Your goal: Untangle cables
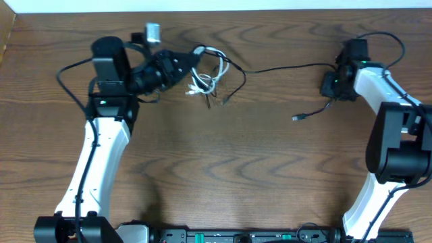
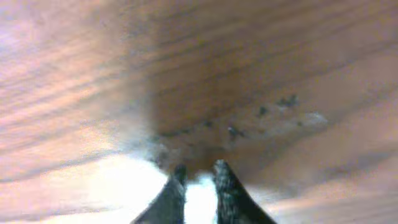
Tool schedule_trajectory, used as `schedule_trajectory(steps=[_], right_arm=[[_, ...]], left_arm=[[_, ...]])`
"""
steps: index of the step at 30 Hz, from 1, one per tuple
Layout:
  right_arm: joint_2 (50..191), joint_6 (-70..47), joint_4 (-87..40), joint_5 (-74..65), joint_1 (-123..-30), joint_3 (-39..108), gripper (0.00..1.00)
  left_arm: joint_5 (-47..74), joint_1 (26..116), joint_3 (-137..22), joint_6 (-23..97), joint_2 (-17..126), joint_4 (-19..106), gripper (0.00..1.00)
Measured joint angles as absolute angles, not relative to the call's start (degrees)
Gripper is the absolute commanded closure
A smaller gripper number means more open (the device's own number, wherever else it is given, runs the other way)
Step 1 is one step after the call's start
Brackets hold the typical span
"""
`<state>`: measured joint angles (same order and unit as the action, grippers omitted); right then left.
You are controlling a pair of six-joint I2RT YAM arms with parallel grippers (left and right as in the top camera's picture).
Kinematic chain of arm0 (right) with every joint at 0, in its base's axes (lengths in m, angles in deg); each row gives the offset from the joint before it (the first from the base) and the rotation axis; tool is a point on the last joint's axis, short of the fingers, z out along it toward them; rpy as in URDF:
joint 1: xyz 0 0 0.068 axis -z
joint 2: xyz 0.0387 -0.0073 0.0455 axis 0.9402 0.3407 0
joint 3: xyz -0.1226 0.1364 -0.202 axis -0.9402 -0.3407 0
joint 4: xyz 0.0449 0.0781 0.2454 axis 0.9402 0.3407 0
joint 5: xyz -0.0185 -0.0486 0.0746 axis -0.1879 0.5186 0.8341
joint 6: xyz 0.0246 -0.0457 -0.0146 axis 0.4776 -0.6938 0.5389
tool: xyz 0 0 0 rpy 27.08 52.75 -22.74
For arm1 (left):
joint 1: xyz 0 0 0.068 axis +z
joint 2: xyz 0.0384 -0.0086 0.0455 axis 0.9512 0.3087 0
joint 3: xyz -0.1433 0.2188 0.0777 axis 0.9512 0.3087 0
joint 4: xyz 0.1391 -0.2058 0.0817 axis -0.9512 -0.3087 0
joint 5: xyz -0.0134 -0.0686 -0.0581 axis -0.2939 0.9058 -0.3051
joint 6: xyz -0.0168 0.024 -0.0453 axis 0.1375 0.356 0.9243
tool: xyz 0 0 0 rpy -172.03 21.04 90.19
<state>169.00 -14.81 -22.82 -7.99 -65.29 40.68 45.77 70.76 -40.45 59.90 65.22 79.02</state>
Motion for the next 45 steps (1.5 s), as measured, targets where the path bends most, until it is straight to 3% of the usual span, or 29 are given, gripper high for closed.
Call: schedule_trajectory(steps=[7,16,26,34,45], right_arm=[[169.0,-22.2,-21.6,6.2,-63.8,40.4,0.99],[169.0,-32.6,-15.8,31.0,-66.2,40.2,0.99],[169.0,-34.9,-19.3,42.3,-76.3,40.0,0.99],[169.0,-24.2,-38.4,41.7,-85.8,39.7,0.99],[170.5,-12.6,-56.7,39.5,-94.1,39.7,0.99]], left_arm=[[45.2,65.0,-40.5,48.2,65.2,76.8,0.93],[37.6,64.2,-40.2,44.3,65.2,97.6,0.93],[36.8,64.2,-40.1,58.1,65.2,117.5,0.92],[41.7,64.2,-40.1,73.5,65.2,135.3,0.93],[43.3,64.2,-40.1,86.8,65.2,142.8,0.93]])
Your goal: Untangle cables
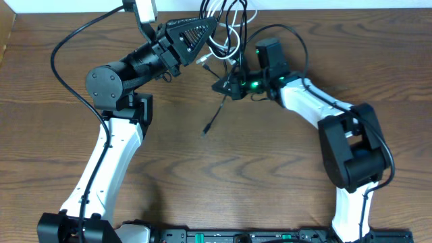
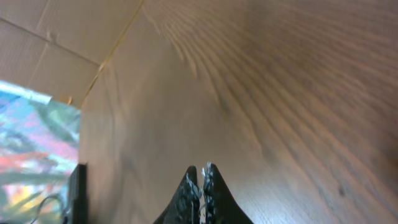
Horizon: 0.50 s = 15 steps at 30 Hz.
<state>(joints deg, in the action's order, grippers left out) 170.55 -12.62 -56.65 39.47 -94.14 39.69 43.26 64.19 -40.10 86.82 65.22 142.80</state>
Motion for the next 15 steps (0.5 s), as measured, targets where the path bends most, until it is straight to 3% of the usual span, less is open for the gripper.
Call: schedule_trajectory(steps=[4,15], right_arm=[[173.1,-10.0,-61.0,34.0,-95.8,39.7,0.99],[176.2,-7.1,-75.6,-0.6,-94.2,39.6,0.99]], left_arm=[[44.4,64.2,-40.1,90.4,65.2,144.7,0.92],[56.0,62.6,-40.1,100.1,65.2,145.1,0.93]])
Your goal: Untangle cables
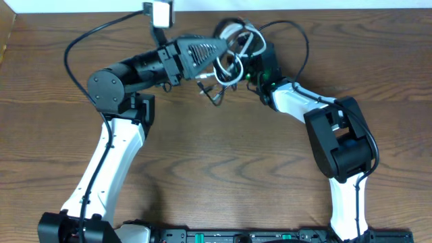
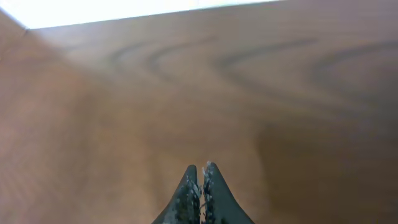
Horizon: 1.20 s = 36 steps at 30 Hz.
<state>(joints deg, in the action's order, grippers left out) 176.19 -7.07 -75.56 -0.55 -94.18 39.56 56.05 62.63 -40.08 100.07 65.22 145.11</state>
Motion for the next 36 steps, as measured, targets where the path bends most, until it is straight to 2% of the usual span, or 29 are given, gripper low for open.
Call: schedule_trajectory(steps=[6,13,20,28,29,32,34,36], right_arm=[[176.2,-9.5,-76.3,-7.4,-89.9,39.6,0.99],[176.2,-11.0,-74.4,-9.9,-78.4,39.6,0.99],[176.2,-11.4,-72.9,-7.7,-66.0,39.6,0.99],[176.2,-11.6,-67.2,-3.6,-58.2,39.6,0.99],[176.2,-11.6,-66.3,-3.4,-57.2,39.6,0.99],[176.2,-11.7,-63.6,-3.0,-54.5,39.6,0.99],[176.2,-11.7,-61.6,-3.1,-52.5,39.6,0.99],[176.2,-12.3,-60.7,-2.8,-50.8,39.6,0.99]], left_arm=[[64.3,59.2,-40.1,101.3,65.2,145.2,0.93],[72.7,59.1,-40.1,102.4,65.2,145.1,0.92],[74.7,59.1,-40.1,102.8,65.3,144.8,0.92],[74.9,59.1,-39.4,102.9,65.3,144.7,0.92],[75.0,59.0,-39.0,102.8,65.3,144.7,0.91],[75.0,59.0,-38.0,102.6,65.6,144.8,0.67],[75.3,59.1,-37.9,102.3,65.6,145.0,0.57],[75.4,59.1,-37.8,101.6,65.6,145.0,0.55]])
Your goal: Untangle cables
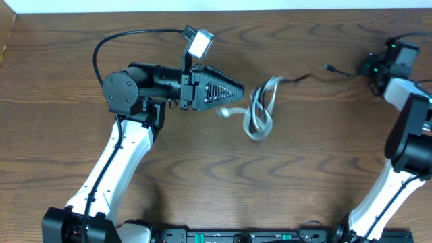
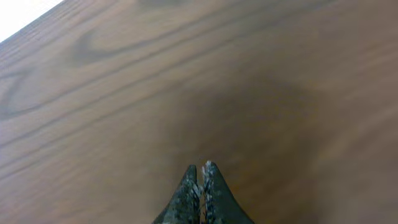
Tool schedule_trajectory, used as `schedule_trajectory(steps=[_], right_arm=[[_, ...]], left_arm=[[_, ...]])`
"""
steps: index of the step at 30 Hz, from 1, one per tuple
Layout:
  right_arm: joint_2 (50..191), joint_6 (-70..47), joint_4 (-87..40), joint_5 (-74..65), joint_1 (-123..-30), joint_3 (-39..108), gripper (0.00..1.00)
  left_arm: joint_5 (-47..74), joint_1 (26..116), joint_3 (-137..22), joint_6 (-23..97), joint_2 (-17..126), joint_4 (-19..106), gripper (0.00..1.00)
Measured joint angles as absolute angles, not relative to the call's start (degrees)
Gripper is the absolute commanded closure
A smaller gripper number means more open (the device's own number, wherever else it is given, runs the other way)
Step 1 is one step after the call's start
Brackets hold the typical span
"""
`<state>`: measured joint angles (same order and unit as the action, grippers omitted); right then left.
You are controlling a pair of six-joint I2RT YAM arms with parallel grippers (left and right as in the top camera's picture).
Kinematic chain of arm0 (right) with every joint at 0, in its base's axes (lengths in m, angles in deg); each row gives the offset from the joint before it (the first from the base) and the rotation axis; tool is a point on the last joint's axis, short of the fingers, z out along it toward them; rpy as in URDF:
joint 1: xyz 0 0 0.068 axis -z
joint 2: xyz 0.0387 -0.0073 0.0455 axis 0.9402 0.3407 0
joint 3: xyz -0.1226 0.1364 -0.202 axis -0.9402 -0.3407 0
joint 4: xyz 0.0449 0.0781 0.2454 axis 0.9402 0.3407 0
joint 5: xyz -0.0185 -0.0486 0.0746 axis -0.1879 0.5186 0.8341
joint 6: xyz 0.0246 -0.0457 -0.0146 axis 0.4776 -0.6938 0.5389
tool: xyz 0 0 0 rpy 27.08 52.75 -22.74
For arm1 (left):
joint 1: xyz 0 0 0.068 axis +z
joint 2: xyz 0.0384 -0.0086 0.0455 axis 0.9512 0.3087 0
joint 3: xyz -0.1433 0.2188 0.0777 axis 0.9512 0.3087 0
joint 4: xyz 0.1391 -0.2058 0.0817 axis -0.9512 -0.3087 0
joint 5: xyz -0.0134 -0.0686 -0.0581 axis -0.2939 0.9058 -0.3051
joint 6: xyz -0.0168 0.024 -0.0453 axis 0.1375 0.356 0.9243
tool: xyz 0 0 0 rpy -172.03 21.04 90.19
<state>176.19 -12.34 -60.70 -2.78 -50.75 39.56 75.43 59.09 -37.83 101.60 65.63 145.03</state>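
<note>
A white cable (image 1: 260,111) lies in a loose loop at the middle of the table, with a connector end under my left gripper (image 1: 241,90). That gripper points right and tapers shut, its tip just left of the loop; whether it pinches a strand cannot be told. A thin black cable (image 1: 304,77) runs from the top of the loop rightward, past a small plug (image 1: 329,67), to my right gripper (image 1: 370,67). In the right wrist view the right gripper (image 2: 200,167) is shut, with a thin line between the fingertips; the cable beyond them is hidden.
The brown wooden table (image 1: 202,182) fills the overhead view. Its far edge meets a white strip along the top. The left arm's own black wiring arcs above its wrist (image 1: 135,34). The right arm's base stands at the right edge (image 1: 405,142).
My right gripper was at the tangle beside the left gripper near the top middle and is now at the far right. The black cable now stretches out from the white loop. The left gripper sits lower and further right.
First my left gripper was at the tangle at the upper left, and my right gripper was far right by the black cable. Then both met at the top middle with the bundle raised. Now the black cable is drawn rightward and the white loop is spread apart.
</note>
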Motion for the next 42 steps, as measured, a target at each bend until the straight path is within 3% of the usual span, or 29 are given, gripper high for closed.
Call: schedule_trajectory(steps=[8,11,15,16,19,21,25,32,42], right_arm=[[176.1,-18.1,-60.0,-0.2,-48.8,39.6,0.99],[175.1,-20.0,-59.7,2.2,-49.0,39.6,0.99],[171.5,-21.3,-57.7,5.8,-49.1,39.6,0.99],[170.2,-21.6,-56.3,6.5,-49.1,39.6,0.95],[166.5,-22.0,-50.2,7.8,-49.2,39.8,0.53],[165.5,-22.2,-46.2,8.5,-49.3,40.1,0.32],[164.9,-22.1,-32.2,8.6,-49.3,40.3,0.03],[165.0,-19.3,-9.2,6.5,-49.3,43.3,0.01],[165.0,-17.2,22.1,-3.2,-51.1,66.3,0.01]], left_arm=[[75.8,59.1,-37.8,97.8,70.0,142.1,0.48],[75.8,59.1,-37.8,97.4,73.4,139.8,0.38],[75.8,59.1,-37.8,96.9,78.5,138.9,0.35],[75.8,59.1,-37.8,96.8,79.6,138.9,0.35],[75.8,59.1,-37.8,96.7,82.9,138.9,0.4],[75.8,59.1,-37.8,96.3,84.6,139.0,0.39],[75.8,59.1,-37.8,95.0,87.9,139.0,0.4],[75.8,61.5,-37.8,93.6,92.6,138.9,0.4],[71.5,68.8,-37.8,92.5,95.6,136.9,0.44]])
